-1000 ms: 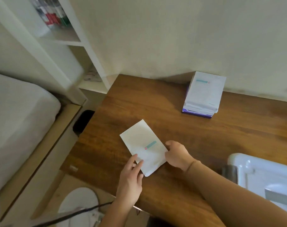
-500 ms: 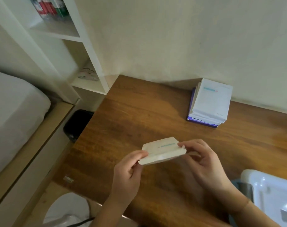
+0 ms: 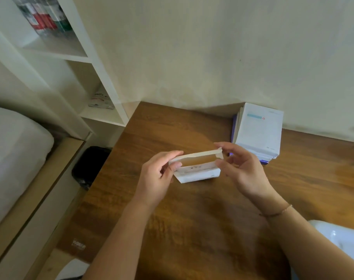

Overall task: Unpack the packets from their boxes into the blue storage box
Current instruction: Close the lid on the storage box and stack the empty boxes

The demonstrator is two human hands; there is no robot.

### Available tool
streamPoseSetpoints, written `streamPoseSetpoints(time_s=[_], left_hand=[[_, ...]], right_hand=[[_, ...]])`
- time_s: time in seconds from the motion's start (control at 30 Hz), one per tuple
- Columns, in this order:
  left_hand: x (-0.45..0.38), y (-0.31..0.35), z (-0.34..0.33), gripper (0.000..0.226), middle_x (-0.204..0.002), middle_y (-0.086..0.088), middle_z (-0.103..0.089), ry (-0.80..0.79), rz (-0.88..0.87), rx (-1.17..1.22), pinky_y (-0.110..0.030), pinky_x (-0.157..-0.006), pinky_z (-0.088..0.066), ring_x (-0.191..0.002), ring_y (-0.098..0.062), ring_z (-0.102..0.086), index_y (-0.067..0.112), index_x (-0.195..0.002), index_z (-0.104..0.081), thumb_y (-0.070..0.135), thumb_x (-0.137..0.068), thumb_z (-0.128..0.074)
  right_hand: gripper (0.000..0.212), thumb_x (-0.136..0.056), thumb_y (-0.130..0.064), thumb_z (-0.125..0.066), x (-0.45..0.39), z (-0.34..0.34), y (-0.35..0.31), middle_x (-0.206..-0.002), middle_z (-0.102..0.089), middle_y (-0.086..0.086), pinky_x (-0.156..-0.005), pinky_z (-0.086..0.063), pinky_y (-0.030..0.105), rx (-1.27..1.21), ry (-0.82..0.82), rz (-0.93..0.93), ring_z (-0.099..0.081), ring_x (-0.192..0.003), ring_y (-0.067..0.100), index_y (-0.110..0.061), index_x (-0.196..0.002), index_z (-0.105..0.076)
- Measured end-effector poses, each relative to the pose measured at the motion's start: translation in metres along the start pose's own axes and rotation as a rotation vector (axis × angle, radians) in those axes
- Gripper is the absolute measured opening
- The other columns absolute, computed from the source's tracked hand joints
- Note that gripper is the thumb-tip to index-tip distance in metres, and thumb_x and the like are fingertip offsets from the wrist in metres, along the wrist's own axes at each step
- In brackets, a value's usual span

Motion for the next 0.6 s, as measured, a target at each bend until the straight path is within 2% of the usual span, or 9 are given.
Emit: streamPoseSetpoints(time_s=[0.1, 0.2, 0.27, 0.33, 0.43, 0.5, 0.6], left_hand=[[-0.012, -0.003, -0.001, 0.030, -0.108, 0.036, -0.056, -0.014, -0.024, -0.029, -0.009, -0.069, -0.052, -0.099, 0.002, -0.062, 0.026, -0.120, -0.066, 0.033, -0.093, -0.057], [-0.015, -0.007, -0.003, 0.034, -0.108, 0.036, -0.058, -0.040, -0.020, -0.019, -0.012, -0.069, -0.053, -0.103, 0.000, -0.061, 0.029, -0.121, -0.065, 0.044, -0.093, -0.052], [-0.015, -0.006, -0.006, 0.040, -0.110, 0.033, -0.059, -0.048, -0.017, 0.002, -0.013, -0.069, -0.052, -0.102, -0.002, -0.062, 0.029, -0.120, -0.065, 0.053, -0.095, -0.045], [-0.017, -0.004, -0.007, 0.039, -0.108, 0.029, -0.061, -0.028, -0.026, 0.005, -0.013, -0.069, -0.051, -0.100, -0.004, -0.062, 0.027, -0.117, -0.066, 0.052, -0.095, -0.045], [-0.018, -0.004, -0.010, 0.025, -0.106, 0.022, -0.064, 0.018, -0.051, 0.014, -0.014, -0.070, -0.051, -0.097, -0.006, -0.063, 0.022, -0.114, -0.069, 0.035, -0.096, -0.056], [-0.017, -0.004, -0.012, 0.020, -0.105, 0.019, -0.066, 0.049, -0.062, 0.021, -0.013, -0.071, -0.049, -0.096, -0.005, -0.064, 0.019, -0.112, -0.070, 0.028, -0.096, -0.060], [-0.016, -0.002, -0.013, 0.025, -0.103, 0.016, -0.068, 0.084, -0.072, 0.024, -0.017, -0.068, -0.052, -0.094, -0.005, -0.065, 0.017, -0.110, -0.071, 0.031, -0.095, -0.057]], right_hand=[[0.024, -0.086, -0.045, -0.064, -0.009, 0.001, -0.002, -0.089, -0.066, -0.023, -0.064, -0.054, 0.033, 0.096, -0.004, 0.039, -0.061, -0.071, 0.020, -0.031, -0.105, -0.068], [0.023, -0.083, -0.054, -0.060, -0.013, 0.003, -0.001, -0.089, -0.067, -0.019, -0.060, -0.055, 0.036, 0.157, 0.041, 0.064, -0.062, -0.067, 0.021, -0.036, -0.096, -0.067], [0.010, -0.086, -0.044, -0.064, -0.015, 0.005, 0.003, -0.086, -0.067, -0.016, -0.057, -0.054, 0.036, 0.168, 0.057, 0.079, -0.061, -0.063, 0.021, -0.037, -0.093, -0.067], [0.004, -0.087, -0.036, -0.066, -0.015, 0.008, 0.006, -0.084, -0.068, -0.015, -0.057, -0.054, 0.037, 0.194, 0.077, 0.085, -0.061, -0.062, 0.022, -0.038, -0.091, -0.067], [0.015, -0.088, -0.027, -0.067, -0.014, 0.011, 0.004, -0.088, -0.071, -0.015, -0.059, -0.056, 0.037, 0.241, 0.113, 0.120, -0.061, -0.066, 0.019, -0.042, -0.090, -0.069], [0.016, -0.088, -0.021, -0.067, -0.012, 0.011, 0.001, -0.098, -0.071, -0.011, -0.062, -0.057, 0.038, 0.291, 0.098, 0.170, -0.063, -0.072, 0.018, -0.034, -0.096, -0.074], [0.015, -0.087, -0.018, -0.069, -0.013, 0.012, 0.000, -0.101, -0.071, -0.007, -0.062, -0.056, 0.037, 0.343, 0.071, 0.203, -0.063, -0.074, 0.019, -0.020, -0.098, -0.077]])
Point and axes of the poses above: each hand's wrist, its own x-axis away from the middle knuckle, its own z-axis out of the back of the hand, y = z × x, the point moved 7 cm from there along -x, towards the middle knuckle
